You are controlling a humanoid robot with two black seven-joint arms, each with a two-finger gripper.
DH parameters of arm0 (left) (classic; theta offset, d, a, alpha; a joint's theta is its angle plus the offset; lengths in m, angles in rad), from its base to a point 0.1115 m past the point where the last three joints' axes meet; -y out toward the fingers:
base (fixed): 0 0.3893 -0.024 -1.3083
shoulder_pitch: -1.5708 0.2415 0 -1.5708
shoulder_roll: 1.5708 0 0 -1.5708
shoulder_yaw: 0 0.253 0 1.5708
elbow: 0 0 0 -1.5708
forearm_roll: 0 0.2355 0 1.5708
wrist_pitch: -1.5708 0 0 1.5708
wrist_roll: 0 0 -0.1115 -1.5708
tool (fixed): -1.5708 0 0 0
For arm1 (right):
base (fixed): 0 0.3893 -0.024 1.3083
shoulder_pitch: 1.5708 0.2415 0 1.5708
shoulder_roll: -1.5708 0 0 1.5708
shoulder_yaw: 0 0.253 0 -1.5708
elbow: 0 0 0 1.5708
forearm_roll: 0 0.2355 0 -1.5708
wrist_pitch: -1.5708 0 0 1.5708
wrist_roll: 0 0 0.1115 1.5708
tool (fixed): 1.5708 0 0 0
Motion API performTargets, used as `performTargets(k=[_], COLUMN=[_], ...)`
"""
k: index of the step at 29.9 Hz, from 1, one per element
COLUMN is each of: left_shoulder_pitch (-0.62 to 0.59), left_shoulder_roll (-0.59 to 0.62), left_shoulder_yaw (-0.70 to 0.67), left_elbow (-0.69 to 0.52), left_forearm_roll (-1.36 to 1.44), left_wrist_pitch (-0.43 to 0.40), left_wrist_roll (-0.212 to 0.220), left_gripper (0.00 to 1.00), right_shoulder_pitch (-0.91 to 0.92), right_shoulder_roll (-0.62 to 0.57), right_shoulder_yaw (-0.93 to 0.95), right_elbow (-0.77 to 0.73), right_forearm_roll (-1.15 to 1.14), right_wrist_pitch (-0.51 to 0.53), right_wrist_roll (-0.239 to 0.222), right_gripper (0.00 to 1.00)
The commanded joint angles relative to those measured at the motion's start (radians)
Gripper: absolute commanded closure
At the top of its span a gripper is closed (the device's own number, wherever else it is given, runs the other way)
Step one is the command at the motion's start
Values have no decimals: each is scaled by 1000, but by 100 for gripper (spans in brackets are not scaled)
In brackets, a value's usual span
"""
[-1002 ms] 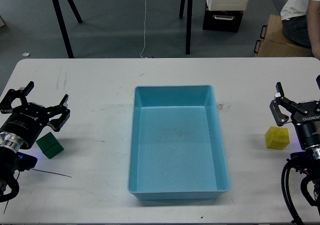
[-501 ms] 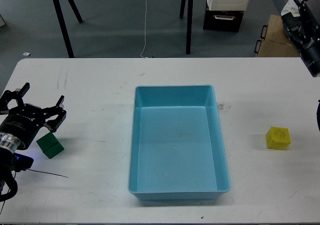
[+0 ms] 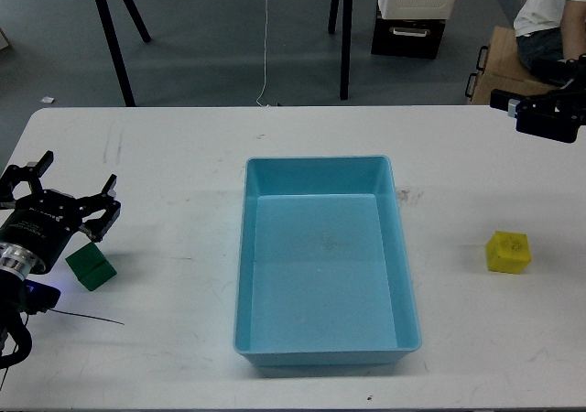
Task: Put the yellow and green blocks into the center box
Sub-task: 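Lower the right gripper onto the yellow cube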
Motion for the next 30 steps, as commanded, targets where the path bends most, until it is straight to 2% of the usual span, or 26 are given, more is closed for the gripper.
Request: performTargets(k=[1,3,13,23,30], left_shoulder_pitch=[0,0,0,0,0], left_shoulder_roll=[-6,-6,-6,-6,-7], left_shoulder_yaw=[0,0,0,0,0], left_elbow=[0,0,2,13,14], left_forearm_roll=[0,0,0,0,0], left_wrist_pitch=[0,0,0,0,0], left_wrist_roll=[0,0,0,0,0], left_gripper=[0,0,0,0,0], right_shoulder_pitch=[26,21,6,15,18], right_shoulder_roll=[-45,-76,-66,125,186], right_shoulder_yaw=[-111,-154,-324,-384,-392], right_elbow=[24,36,27,-92,-132], right_forearm_roll=[-86,-88,-88,-88,-88], right_wrist_pitch=[0,0,3,5,8], right_wrist_roll=[0,0,0,0,0], right_gripper=[2,2,3,3,3])
